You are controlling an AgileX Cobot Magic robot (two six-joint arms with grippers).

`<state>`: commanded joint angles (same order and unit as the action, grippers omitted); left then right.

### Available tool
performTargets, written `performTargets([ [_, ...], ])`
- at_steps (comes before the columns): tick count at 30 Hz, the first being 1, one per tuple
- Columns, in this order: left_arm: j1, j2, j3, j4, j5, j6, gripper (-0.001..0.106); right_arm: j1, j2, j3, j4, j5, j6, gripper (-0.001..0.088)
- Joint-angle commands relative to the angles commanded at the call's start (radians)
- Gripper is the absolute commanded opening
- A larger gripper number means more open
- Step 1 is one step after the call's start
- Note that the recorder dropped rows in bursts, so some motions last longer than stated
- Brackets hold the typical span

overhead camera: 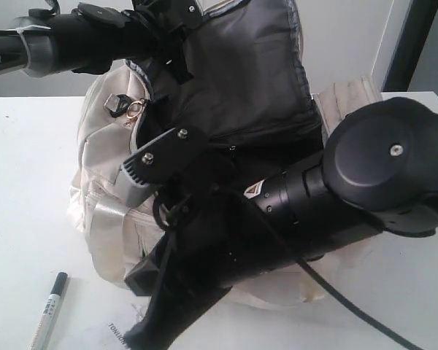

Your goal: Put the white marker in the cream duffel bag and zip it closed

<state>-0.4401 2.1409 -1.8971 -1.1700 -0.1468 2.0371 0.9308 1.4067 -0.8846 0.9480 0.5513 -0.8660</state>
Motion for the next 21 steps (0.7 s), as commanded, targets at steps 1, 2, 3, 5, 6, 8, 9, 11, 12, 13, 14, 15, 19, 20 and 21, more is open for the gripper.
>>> performTargets([
  [1, 0.0, 0.0, 0.0, 0.0, 0.0, 0.0, 0.0, 0.019, 0.007, 0.0, 0.011, 0.0, 0.0, 0.0],
  [2, 0.0, 0.0, 0.0, 0.0, 0.0, 0.0, 0.0, 0.039, 0.019, 0.0, 0.016, 0.0, 0.004, 0.0],
  [3, 0.0, 0.0, 0.0, 0.0, 0.0, 0.0, 0.0, 0.055, 0.029, 0.0, 0.021, -0.004, 0.014, 0.0],
  [5, 0.0, 0.0, 0.0, 0.0, 0.0, 0.0, 0.0, 0.092, 0.063, 0.0, 0.024, -0.022, 0.061, 0.0],
  [6, 0.0, 0.0, 0.0, 0.0, 0.0, 0.0, 0.0, 0.109, 0.078, 0.0, 0.026, -0.035, 0.076, 0.0],
  [8, 0.0, 0.0, 0.0, 0.0, 0.0, 0.0, 0.0, 0.139, 0.115, 0.0, 0.026, -0.08, 0.119, 0.0],
  [9, 0.0, 0.0, 0.0, 0.0, 0.0, 0.0, 0.0, 0.15, 0.132, 0.0, 0.026, -0.106, 0.143, 0.0],
  [11, 0.0, 0.0, 0.0, 0.0, 0.0, 0.0, 0.0, 0.173, 0.161, 0.0, 0.027, -0.173, 0.22, 0.0],
  [12, 0.0, 0.0, 0.0, 0.0, 0.0, 0.0, 0.0, 0.179, 0.171, -0.002, 0.027, -0.199, 0.255, 0.0],
  [13, 0.0, 0.0, 0.0, 0.0, 0.0, 0.0, 0.0, 0.187, 0.182, -0.002, 0.027, -0.224, 0.287, 0.0],
  [14, 0.0, 0.0, 0.0, 0.0, 0.0, 0.0, 0.0, 0.192, 0.192, -0.005, 0.027, -0.245, 0.314, 0.0],
  [15, 0.0, 0.0, 0.0, 0.0, 0.0, 0.0, 0.0, 0.196, 0.21, -0.021, 0.027, -0.27, 0.358, 0.0],
  [19, 0.0, 0.0, 0.0, 0.0, 0.002, 0.0, 0.0, 0.196, 0.271, -0.083, 0.027, -0.27, 0.435, 0.0],
  [20, 0.0, 0.0, 0.0, 0.0, 0.002, 0.0, 0.0, 0.196, 0.29, -0.102, 0.027, -0.27, 0.456, 0.0],
  [21, 0.0, 0.0, 0.0, 0.0, 0.002, 0.0, 0.0, 0.196, 0.305, -0.117, 0.027, -0.27, 0.479, 0.0],
])
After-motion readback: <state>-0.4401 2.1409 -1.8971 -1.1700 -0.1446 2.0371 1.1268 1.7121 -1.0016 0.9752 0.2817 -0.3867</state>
